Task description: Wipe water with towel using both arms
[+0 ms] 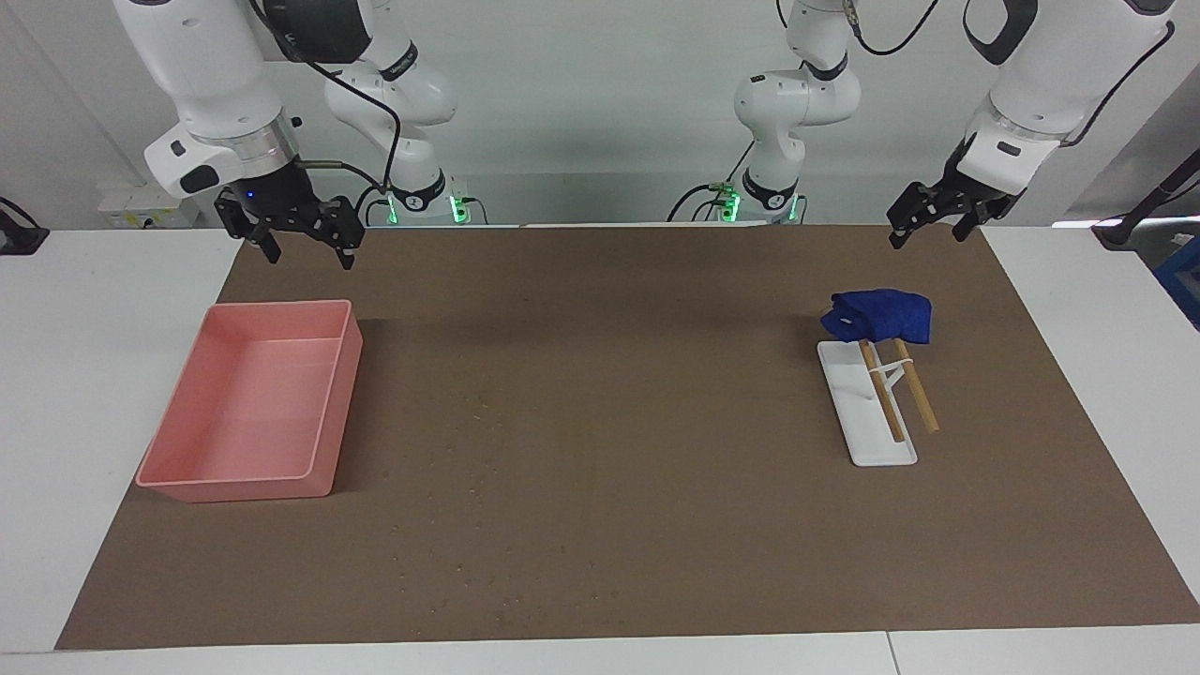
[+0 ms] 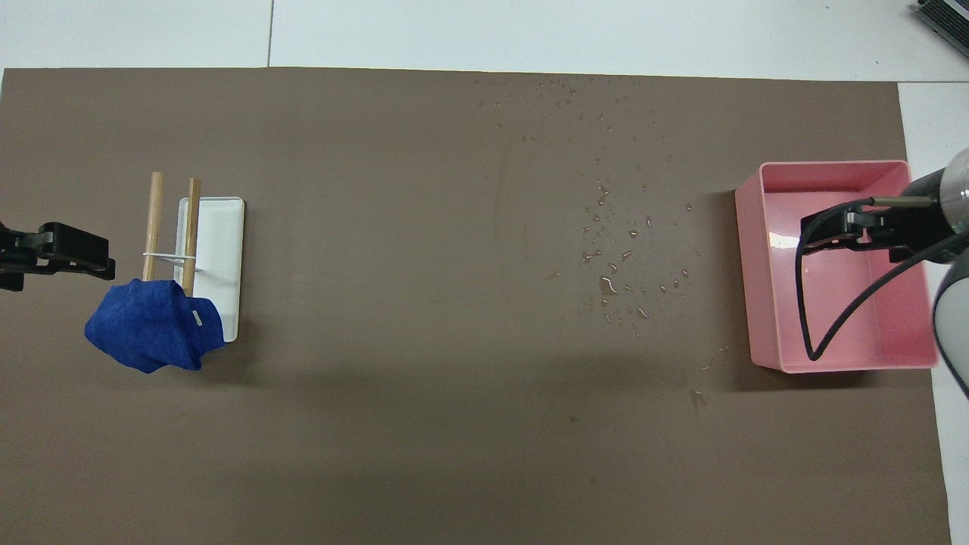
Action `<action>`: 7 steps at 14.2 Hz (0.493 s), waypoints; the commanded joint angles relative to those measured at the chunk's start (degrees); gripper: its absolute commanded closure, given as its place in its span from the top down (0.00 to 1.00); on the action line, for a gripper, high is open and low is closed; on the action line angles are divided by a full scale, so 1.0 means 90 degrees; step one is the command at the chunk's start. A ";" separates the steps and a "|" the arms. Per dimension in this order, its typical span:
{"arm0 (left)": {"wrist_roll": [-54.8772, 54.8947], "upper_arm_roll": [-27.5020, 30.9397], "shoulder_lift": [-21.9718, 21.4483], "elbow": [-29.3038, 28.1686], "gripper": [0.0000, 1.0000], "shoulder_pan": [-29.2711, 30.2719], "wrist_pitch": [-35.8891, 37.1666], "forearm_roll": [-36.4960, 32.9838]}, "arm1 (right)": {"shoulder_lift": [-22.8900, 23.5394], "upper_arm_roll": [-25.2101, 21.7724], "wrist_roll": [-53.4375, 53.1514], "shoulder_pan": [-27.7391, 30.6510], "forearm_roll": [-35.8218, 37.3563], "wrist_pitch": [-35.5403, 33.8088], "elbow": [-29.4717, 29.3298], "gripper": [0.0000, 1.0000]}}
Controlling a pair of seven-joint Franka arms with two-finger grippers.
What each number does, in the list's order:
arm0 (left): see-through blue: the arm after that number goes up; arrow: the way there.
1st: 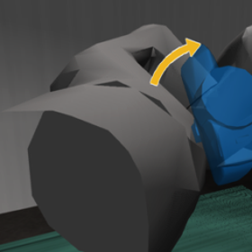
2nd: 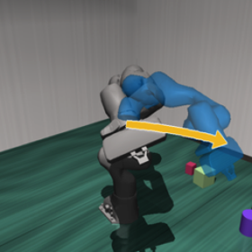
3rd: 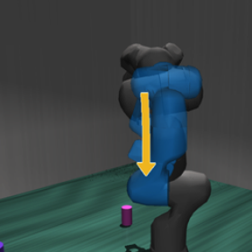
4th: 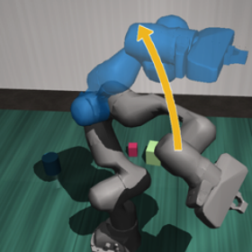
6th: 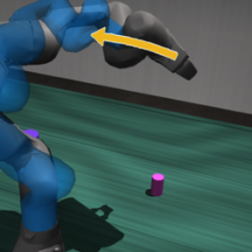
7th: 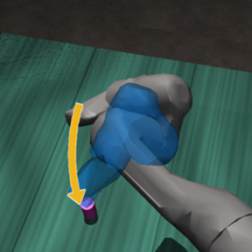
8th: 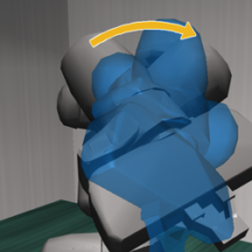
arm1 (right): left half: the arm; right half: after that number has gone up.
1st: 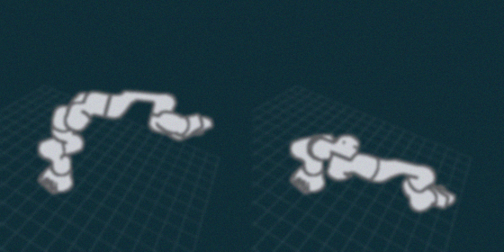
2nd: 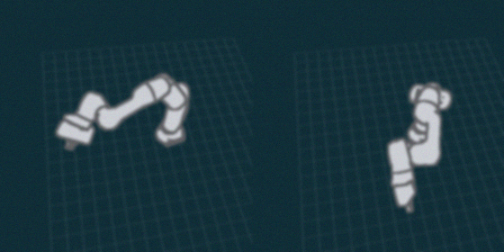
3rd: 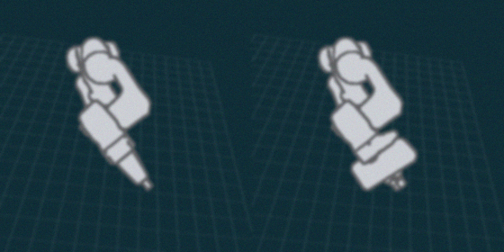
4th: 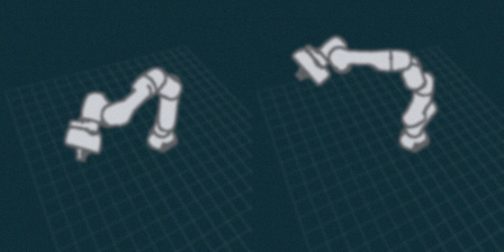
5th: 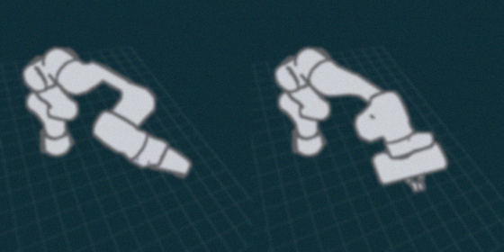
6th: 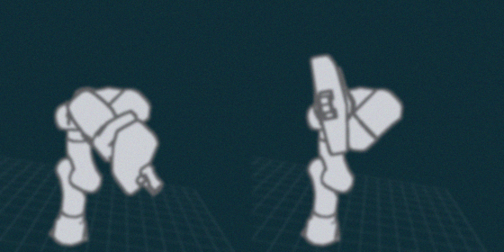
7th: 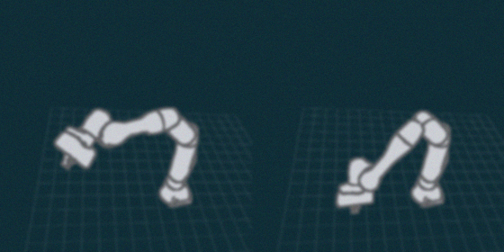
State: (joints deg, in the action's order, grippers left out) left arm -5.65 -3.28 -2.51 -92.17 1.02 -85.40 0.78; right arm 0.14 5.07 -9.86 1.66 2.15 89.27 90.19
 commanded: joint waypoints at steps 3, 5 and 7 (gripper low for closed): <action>0.0033 0.0061 -0.0180 -0.0228 1.00 -0.0074 -0.0131 0.0060 | -0.0006 0.0052 -0.0115 0.0040 -0.0044 -0.0153 -0.0012 1.00; 0.0013 0.0061 -0.0180 -0.0218 1.00 -0.0074 -0.0131 0.0060 | -0.0016 0.0052 -0.0125 0.0040 -0.0044 -0.0144 -0.0002 1.00; 0.0003 0.0061 -0.0180 -0.0218 1.00 -0.0074 -0.0131 0.0060 | -0.0016 0.0052 -0.0261 0.0040 -0.0054 -0.0134 0.0018 1.00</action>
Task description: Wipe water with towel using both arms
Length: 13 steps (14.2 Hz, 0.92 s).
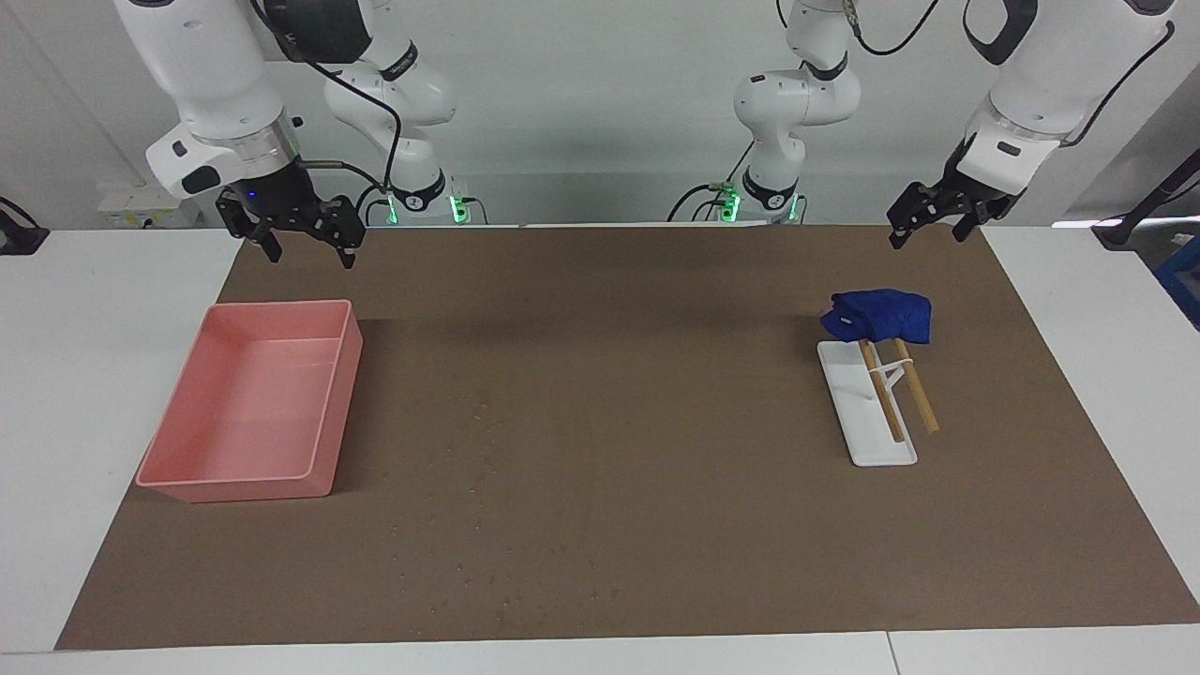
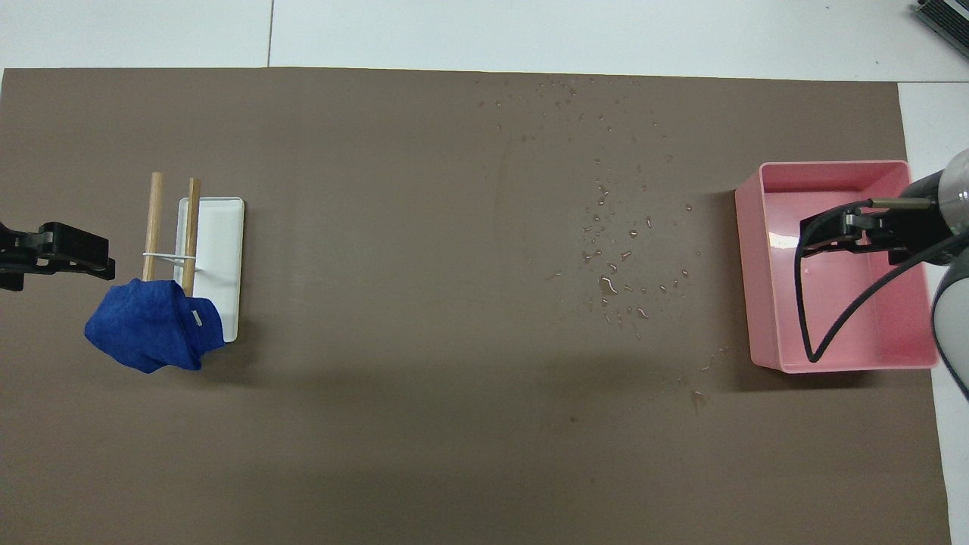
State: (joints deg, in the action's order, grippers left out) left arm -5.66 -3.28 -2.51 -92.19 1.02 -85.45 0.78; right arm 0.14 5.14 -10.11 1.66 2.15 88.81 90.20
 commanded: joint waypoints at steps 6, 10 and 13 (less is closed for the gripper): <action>-0.0026 0.0061 -0.0170 -0.0216 1.00 -0.0064 -0.0125 0.0069 | -0.0045 0.0054 -0.0703 -0.0038 -0.0044 -0.0005 0.0085 1.00; -0.0036 0.0100 -0.0180 -0.0226 1.00 0.0023 -0.0096 0.0060 | -0.0074 0.0074 -0.0703 -0.0038 -0.0044 0.0024 0.0153 1.00; -0.0269 0.0139 -0.0219 -0.0303 1.00 0.0130 -0.0095 -0.0038 | -0.0104 0.0084 -0.0635 -0.0028 -0.0044 0.0024 0.0202 1.00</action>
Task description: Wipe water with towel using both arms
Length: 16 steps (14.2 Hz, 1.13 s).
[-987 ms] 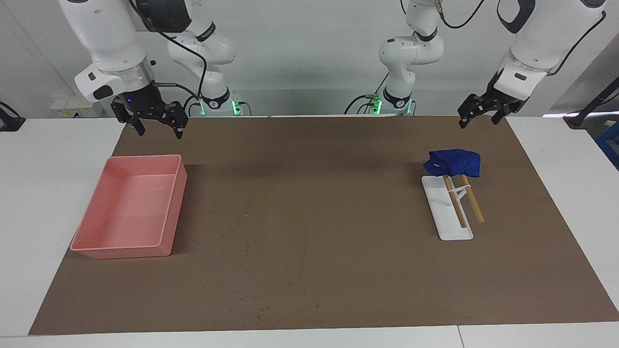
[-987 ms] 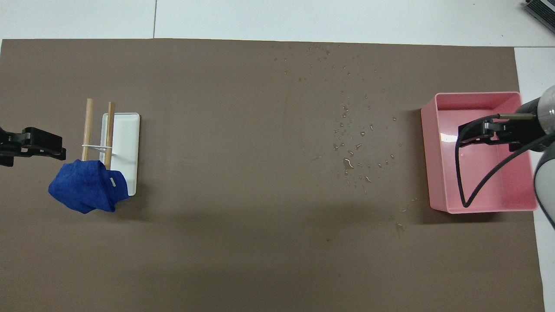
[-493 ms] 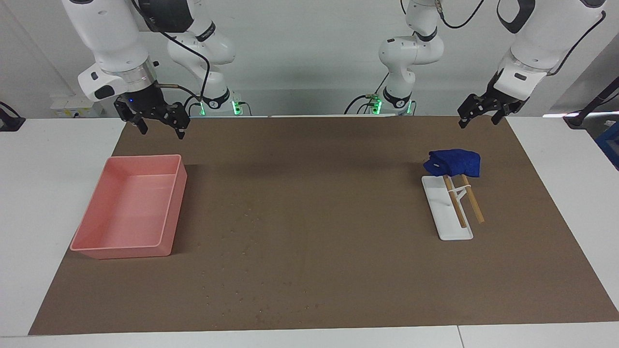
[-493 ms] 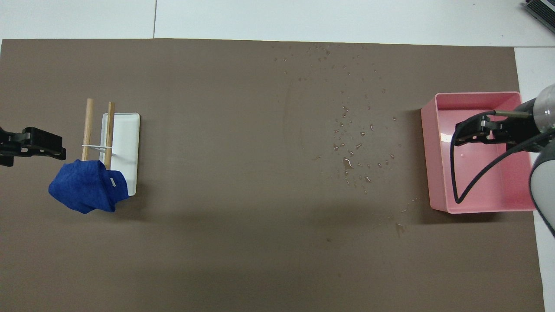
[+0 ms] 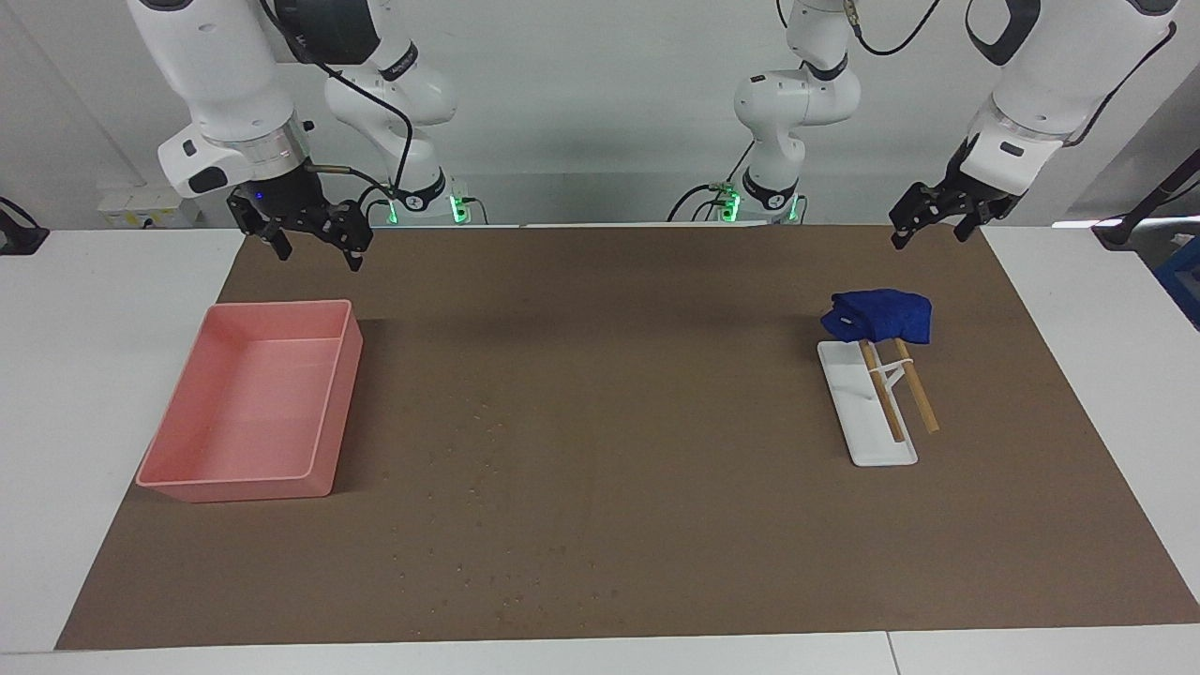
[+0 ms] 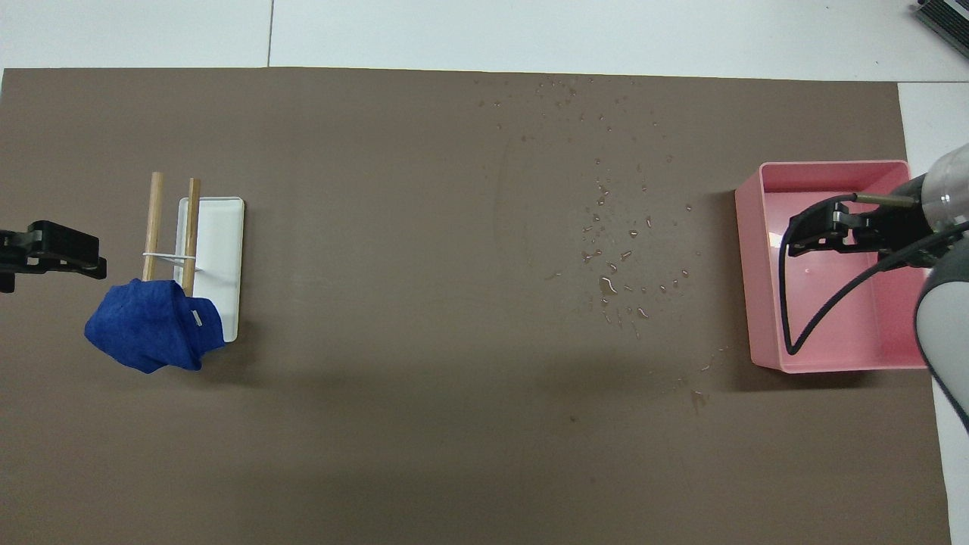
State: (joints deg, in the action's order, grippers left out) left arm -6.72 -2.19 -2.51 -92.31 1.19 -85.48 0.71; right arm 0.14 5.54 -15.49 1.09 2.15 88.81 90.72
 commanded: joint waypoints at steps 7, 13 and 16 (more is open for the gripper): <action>-0.3004 0.0028 -0.0530 -0.1039 1.00 0.0610 -0.0695 -0.0060 | -0.0104 0.0049 -0.0037 0.0025 -0.0044 0.0024 0.0145 1.00; -0.5481 -0.0030 -0.1107 -0.2330 1.00 0.0609 -0.1810 -0.0050 | -0.0113 0.0049 -0.0037 0.0035 -0.0044 0.0024 0.0165 1.00; -0.6729 -0.0030 -0.1176 -0.2905 1.00 0.0551 -0.2415 -0.0060 | -0.0113 0.0049 -0.0037 0.0035 -0.0044 0.0024 0.0165 1.00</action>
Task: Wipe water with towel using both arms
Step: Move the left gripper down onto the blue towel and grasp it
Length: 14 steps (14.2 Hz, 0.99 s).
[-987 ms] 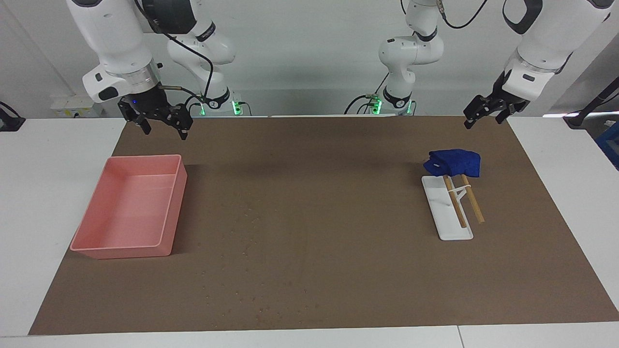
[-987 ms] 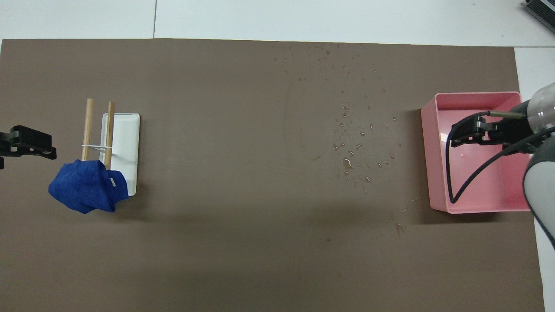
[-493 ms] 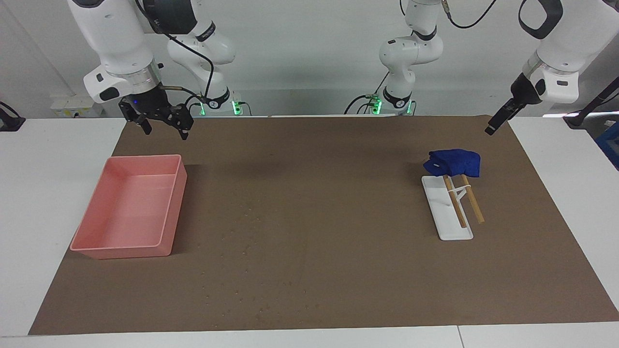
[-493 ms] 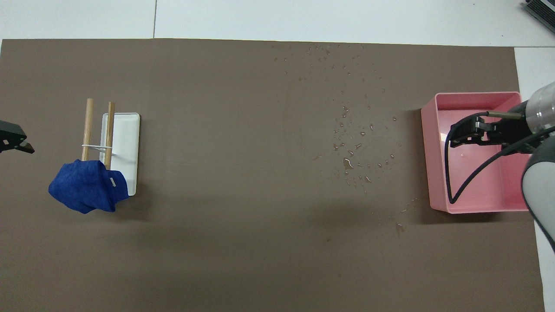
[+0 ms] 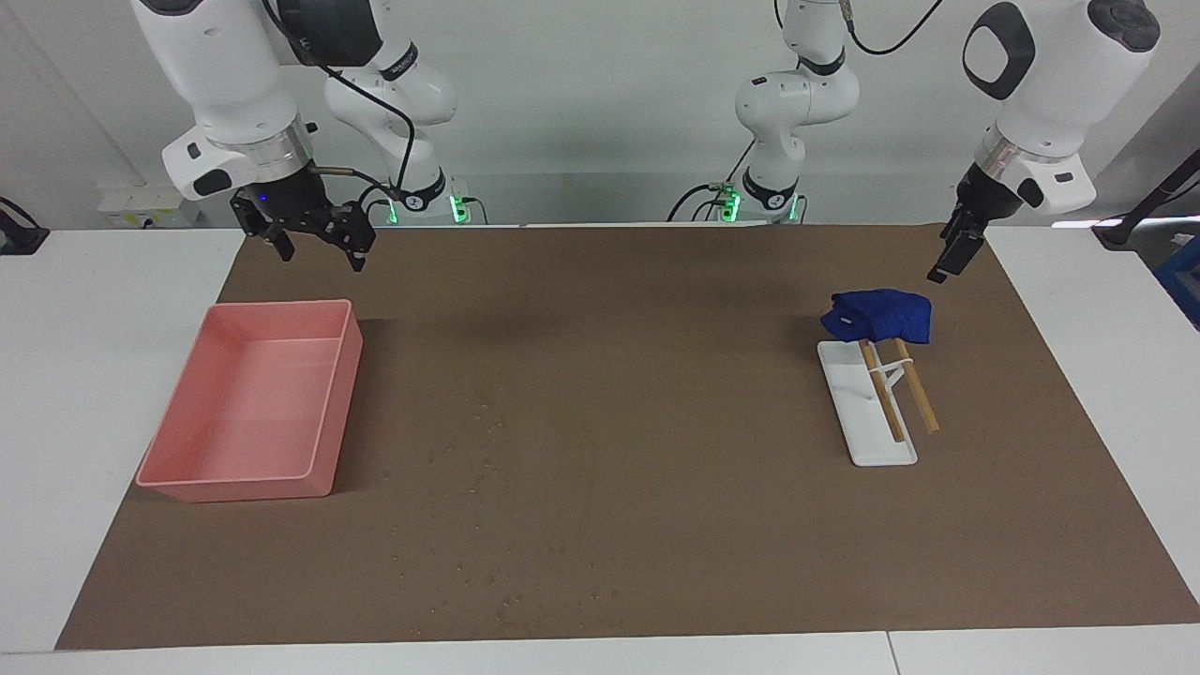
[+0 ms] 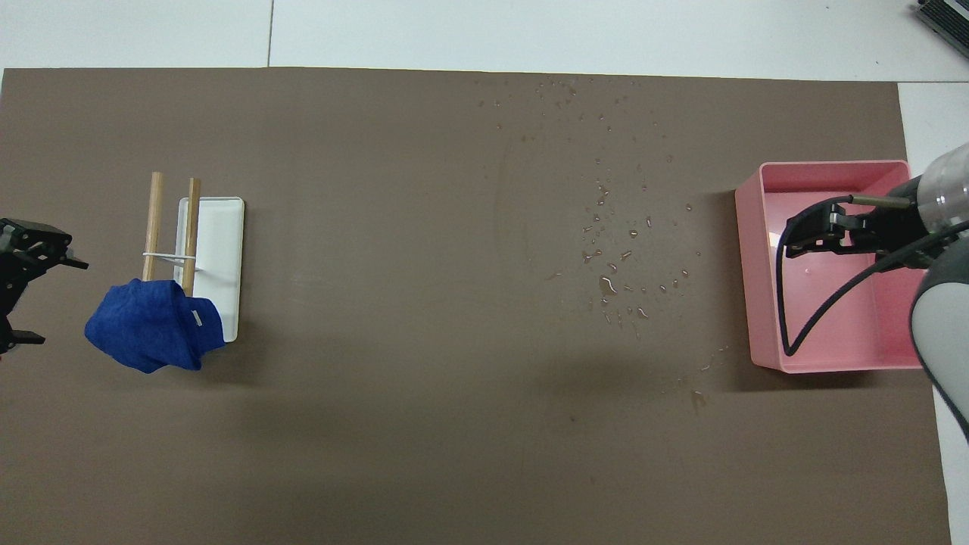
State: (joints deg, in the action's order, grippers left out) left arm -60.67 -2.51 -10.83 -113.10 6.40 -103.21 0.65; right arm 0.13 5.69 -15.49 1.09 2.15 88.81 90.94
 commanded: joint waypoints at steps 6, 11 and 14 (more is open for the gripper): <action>-0.1755 -0.0005 -0.0018 -0.1076 1.00 -0.0027 -0.1168 -0.0043 | -0.0151 0.0032 -0.0027 0.0035 -0.0044 0.0024 0.0208 1.00; -0.2185 0.0005 0.0295 -0.1613 1.00 -0.0018 -0.2028 -0.0043 | -0.0151 0.0032 -0.0027 0.0035 -0.0044 0.0024 0.0218 1.00; -0.2418 -0.0005 0.0304 -0.1623 1.00 -0.0027 -0.2028 -0.0043 | -0.0151 0.0032 -0.0027 0.0035 -0.0044 0.0024 0.0227 1.00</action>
State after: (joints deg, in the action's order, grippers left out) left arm -79.99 -2.59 -7.01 -126.56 6.38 -120.42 0.65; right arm -0.01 5.69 -15.49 1.09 2.15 88.81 91.53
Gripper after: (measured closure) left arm 0.000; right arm 0.000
